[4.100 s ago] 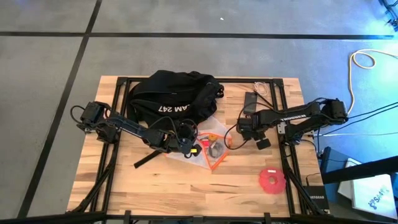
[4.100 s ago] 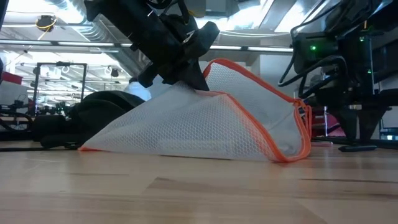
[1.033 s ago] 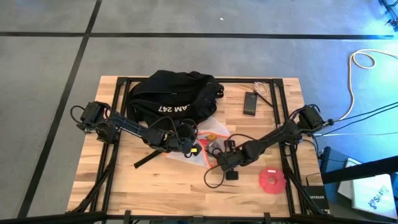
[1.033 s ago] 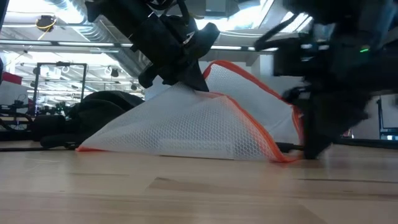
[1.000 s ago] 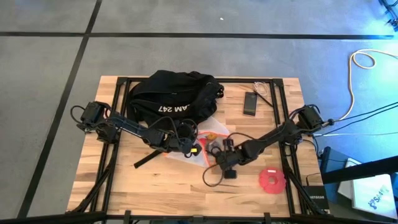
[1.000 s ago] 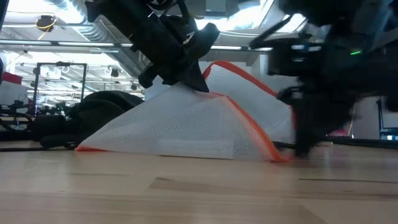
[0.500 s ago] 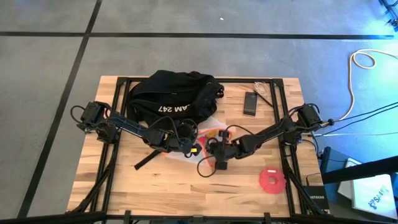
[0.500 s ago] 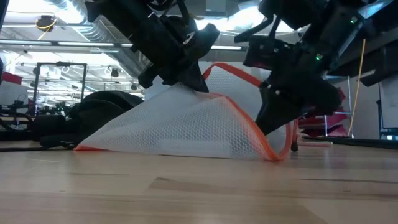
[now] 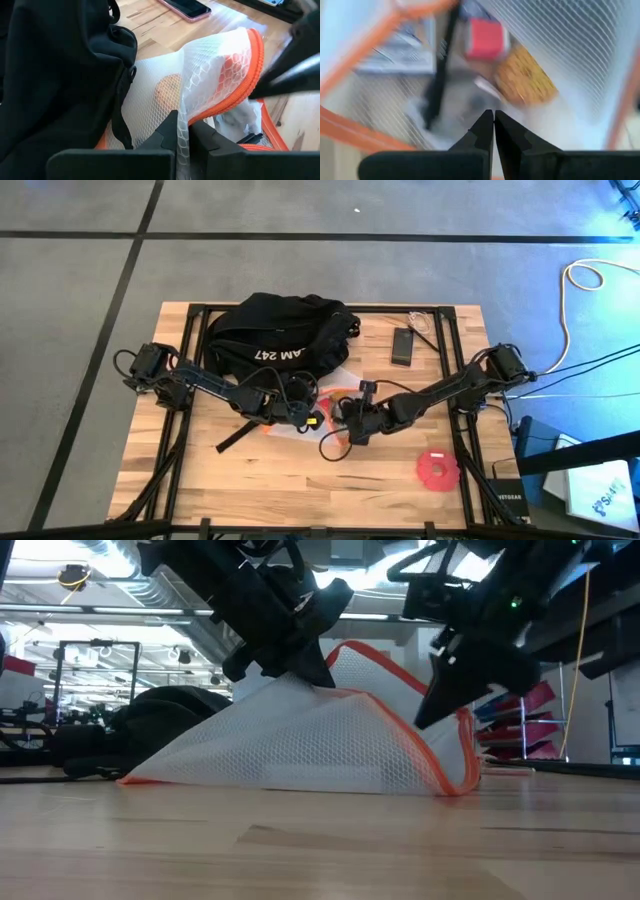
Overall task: Unpack backpack
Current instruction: Put the black pen into the zipper pouch, then put the pink pill organizer into the zipper pouch
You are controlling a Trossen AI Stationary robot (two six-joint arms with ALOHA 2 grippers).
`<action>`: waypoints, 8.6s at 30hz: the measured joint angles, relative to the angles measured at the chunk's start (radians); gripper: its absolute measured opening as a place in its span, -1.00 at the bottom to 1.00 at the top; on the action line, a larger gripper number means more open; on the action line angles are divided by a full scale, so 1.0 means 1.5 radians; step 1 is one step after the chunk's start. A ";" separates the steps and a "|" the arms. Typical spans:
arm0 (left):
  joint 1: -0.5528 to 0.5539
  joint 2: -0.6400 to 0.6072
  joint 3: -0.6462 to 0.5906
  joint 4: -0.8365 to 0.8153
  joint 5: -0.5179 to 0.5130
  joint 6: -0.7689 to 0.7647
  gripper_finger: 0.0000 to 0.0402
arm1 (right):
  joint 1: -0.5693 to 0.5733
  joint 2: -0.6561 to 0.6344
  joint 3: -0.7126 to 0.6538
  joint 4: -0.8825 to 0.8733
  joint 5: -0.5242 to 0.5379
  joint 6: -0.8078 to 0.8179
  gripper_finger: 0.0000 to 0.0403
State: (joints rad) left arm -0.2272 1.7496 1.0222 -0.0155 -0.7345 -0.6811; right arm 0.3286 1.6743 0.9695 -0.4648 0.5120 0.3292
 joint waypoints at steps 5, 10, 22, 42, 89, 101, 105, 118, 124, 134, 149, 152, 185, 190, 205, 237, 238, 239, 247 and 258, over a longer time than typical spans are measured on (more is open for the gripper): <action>0.000 0.000 0.000 -0.001 0.000 0.000 -1.00 | 0.018 -0.011 0.077 -0.207 -0.079 0.003 -1.00; 0.001 0.000 0.000 -0.001 0.000 0.000 -1.00 | 0.033 -0.011 0.166 -0.471 0.013 0.020 -1.00; 0.000 -0.001 0.000 0.001 0.000 0.000 -1.00 | -0.272 -0.011 0.107 -0.675 0.092 0.035 -1.00; 0.003 -0.001 0.000 -0.001 0.034 0.000 -1.00 | -0.831 -0.011 0.067 -0.400 -0.108 -0.281 -0.64; -0.001 -0.001 0.000 -0.002 0.035 0.000 -1.00 | -0.842 0.067 -0.033 -0.203 -0.091 -0.285 -0.83; 0.000 -0.001 0.000 -0.002 0.035 0.000 -1.00 | -0.844 -0.017 -0.018 -0.240 -0.074 -0.285 -0.90; 0.000 -0.001 0.000 -0.002 0.035 0.000 -1.00 | -0.832 -0.060 -0.019 -0.256 -0.074 -0.277 -0.91; 0.000 -0.001 0.000 -0.002 0.035 0.000 -1.00 | -0.601 -0.269 -0.038 -0.188 -0.247 -0.164 -0.91; -0.001 -0.001 0.000 -0.002 0.035 0.000 -1.00 | -0.414 -0.411 -0.119 0.031 -0.369 -0.093 -0.91; -0.001 -0.001 0.000 0.000 0.035 0.000 -1.00 | -0.120 -0.433 -0.357 0.542 -0.305 -0.066 -0.88; 0.000 -0.001 0.000 0.004 0.035 -0.006 -1.00 | -0.062 -0.153 -0.310 0.627 -0.167 -0.129 -0.89; 0.000 -0.001 0.000 0.004 0.035 -0.006 -1.00 | -0.062 -0.115 -0.288 0.677 -0.167 -0.159 -0.86; 0.001 -0.001 0.000 0.003 0.035 -0.010 -1.00 | -0.062 -0.052 -0.249 0.629 -0.145 -0.232 -0.56; 0.001 0.000 0.000 0.003 0.035 -0.010 -1.00 | -0.062 -0.052 -0.249 0.666 -0.140 -0.241 -0.82; 0.000 0.001 0.000 0.058 0.081 -0.013 -1.00 | -0.062 -0.043 -0.249 0.672 -0.151 -0.240 -0.92; 0.002 -0.039 -0.001 0.109 0.124 0.022 -1.00 | -0.077 0.034 -0.246 0.665 -0.146 -0.155 -0.95; 0.002 -0.039 0.000 0.116 0.125 0.023 -1.00 | -0.077 0.051 -0.245 0.655 -0.146 -0.154 -0.95; 0.002 -0.039 0.000 0.116 0.126 0.023 -1.00 | -0.077 0.065 -0.240 0.651 -0.148 -0.154 -0.95; 0.002 -0.039 0.000 0.117 0.129 0.035 -1.00 | -0.076 0.114 -0.183 0.645 -0.162 -0.183 -0.95; 0.001 -0.039 0.000 0.083 0.129 0.039 -1.00 | -0.075 0.047 -0.128 0.493 -0.162 -0.222 -0.95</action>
State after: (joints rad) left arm -0.2256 1.6909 1.0225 0.1093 -0.5415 -0.6229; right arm 0.2165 1.7450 0.7774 0.2750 0.2691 -0.0032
